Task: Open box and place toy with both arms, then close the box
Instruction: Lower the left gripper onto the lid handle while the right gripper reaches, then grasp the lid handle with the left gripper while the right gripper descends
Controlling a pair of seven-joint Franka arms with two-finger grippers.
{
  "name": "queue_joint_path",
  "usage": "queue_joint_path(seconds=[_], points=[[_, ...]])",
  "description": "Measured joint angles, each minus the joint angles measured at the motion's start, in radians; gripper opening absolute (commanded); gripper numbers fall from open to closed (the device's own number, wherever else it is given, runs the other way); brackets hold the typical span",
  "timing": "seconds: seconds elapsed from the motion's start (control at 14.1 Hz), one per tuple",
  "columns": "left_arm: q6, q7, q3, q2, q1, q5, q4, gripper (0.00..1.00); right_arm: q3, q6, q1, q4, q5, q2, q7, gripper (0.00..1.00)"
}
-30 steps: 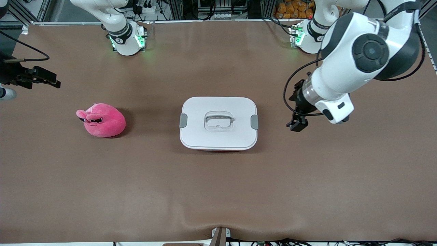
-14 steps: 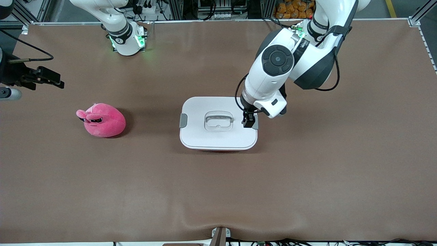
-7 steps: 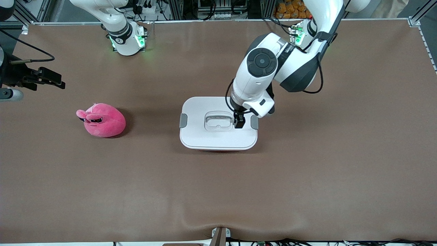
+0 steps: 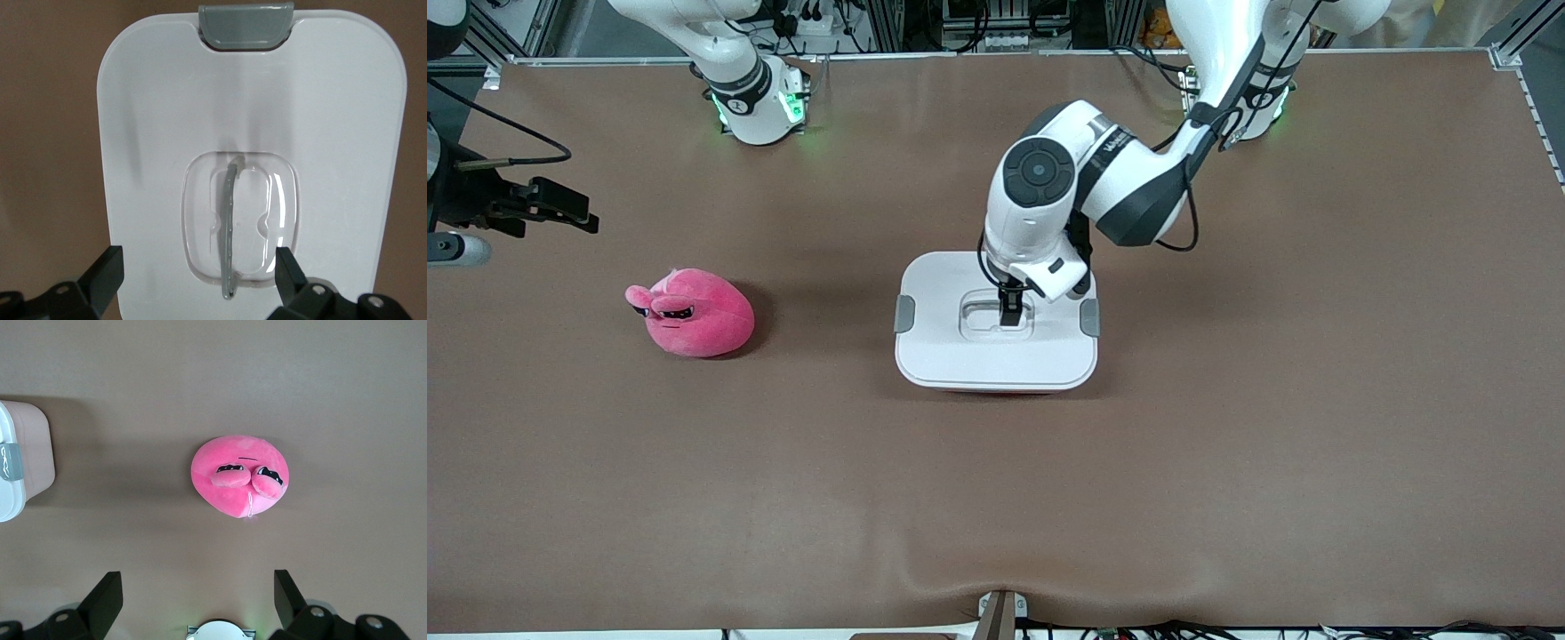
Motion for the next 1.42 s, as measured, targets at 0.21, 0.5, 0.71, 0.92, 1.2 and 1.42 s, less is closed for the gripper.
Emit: queue_joint_path(seconds=[0.21, 0.5, 0.71, 0.92, 1.2, 1.42], points=[[0.002, -0.001, 0.002, 0.011, -0.005, 0.021, 0.002, 1.0, 0.0, 0.005, 0.003, 0.0, 0.0, 0.006, 0.0, 1.0], [0.006, -0.001, 0.002, 0.022, -0.012, 0.055, 0.002, 1.0, 0.001, 0.007, 0.015, 0.0, 0.0, 0.012, 0.0, 1.0], [0.013, -0.001, 0.002, 0.025, -0.015, 0.055, 0.002, 1.0, 0.001, 0.013, 0.025, 0.0, 0.0, 0.019, 0.0, 1.0], [0.041, -0.003, 0.002, 0.028, -0.022, 0.056, 0.003, 1.0, 0.001, 0.035, 0.038, -0.005, 0.0, 0.059, -0.007, 1.0], [0.074, -0.056, 0.002, 0.053, -0.036, 0.108, 0.003, 1.0, 0.002, 0.103, 0.052, -0.015, 0.0, 0.158, -0.096, 1.0], [0.079, -0.067, 0.002, 0.066, -0.039, 0.113, 0.003, 0.93, 0.002, 0.174, 0.055, -0.083, -0.001, 0.18, -0.189, 1.0]])
